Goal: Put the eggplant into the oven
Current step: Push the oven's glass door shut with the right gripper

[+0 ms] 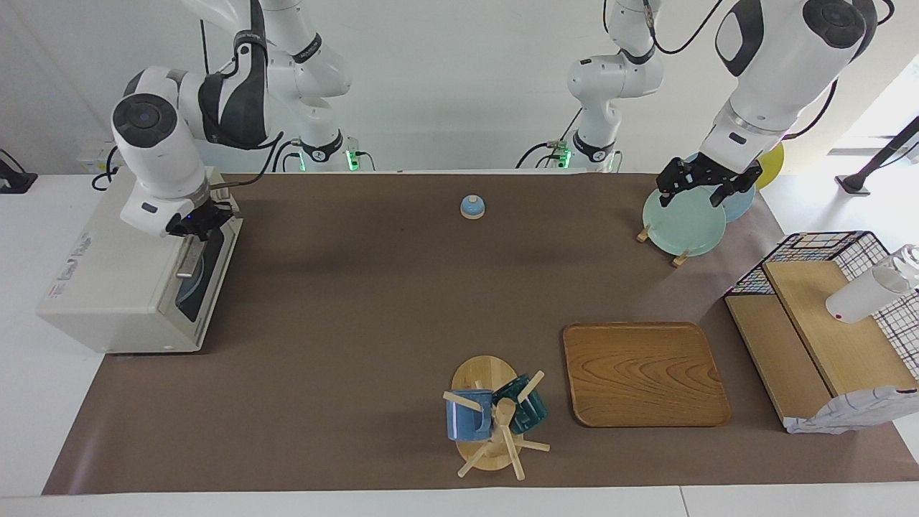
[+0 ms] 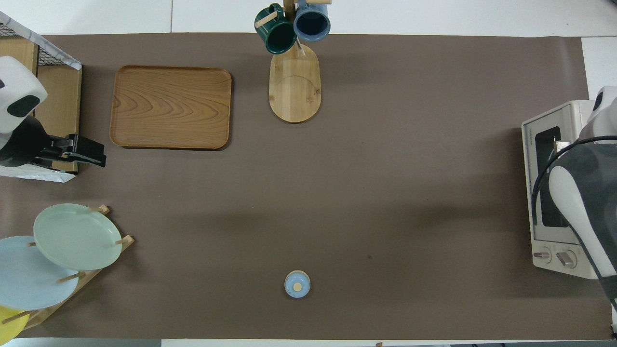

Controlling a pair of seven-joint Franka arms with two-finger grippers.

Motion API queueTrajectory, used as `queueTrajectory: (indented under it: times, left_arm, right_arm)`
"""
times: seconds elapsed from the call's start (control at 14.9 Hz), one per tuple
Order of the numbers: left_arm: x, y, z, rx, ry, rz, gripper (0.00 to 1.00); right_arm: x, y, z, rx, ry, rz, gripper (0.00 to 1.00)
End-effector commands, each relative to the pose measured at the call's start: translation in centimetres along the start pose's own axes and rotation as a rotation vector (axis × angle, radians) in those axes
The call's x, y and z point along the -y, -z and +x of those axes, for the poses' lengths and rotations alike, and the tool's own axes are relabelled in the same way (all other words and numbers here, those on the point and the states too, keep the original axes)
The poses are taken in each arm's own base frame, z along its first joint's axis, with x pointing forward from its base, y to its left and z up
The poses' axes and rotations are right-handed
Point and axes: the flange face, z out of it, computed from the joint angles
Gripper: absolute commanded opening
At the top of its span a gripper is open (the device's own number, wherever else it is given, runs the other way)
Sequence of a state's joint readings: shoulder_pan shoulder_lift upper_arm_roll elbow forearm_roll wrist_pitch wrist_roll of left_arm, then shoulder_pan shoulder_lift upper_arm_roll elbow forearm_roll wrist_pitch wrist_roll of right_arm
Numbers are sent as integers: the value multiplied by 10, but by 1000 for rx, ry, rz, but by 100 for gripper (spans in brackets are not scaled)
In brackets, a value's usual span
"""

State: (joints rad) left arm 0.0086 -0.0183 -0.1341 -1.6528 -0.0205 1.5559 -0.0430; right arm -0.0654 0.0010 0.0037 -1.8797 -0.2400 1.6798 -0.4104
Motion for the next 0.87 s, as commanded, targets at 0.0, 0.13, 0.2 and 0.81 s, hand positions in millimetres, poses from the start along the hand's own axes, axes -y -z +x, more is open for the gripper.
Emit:
queueTrajectory:
  times: [0.0,0.13,0.2,0.81]
  left_arm:
    - [3,2,-4,-15,4,-10,100]
    - [3,2,-4,-15,4,-10,100]
    - [3,2,-4,-15,4,-10,100]
    - [3,2,-4,-15,4,-10,100]
  right_arm:
    - [25,45,-7,-78,-19,60,13]
    - [35,71,4,-75,-65,79,23]
    - [35,81,3,-72,-97,112,29]
    - [11,95,-11,-106,-212,194,100]
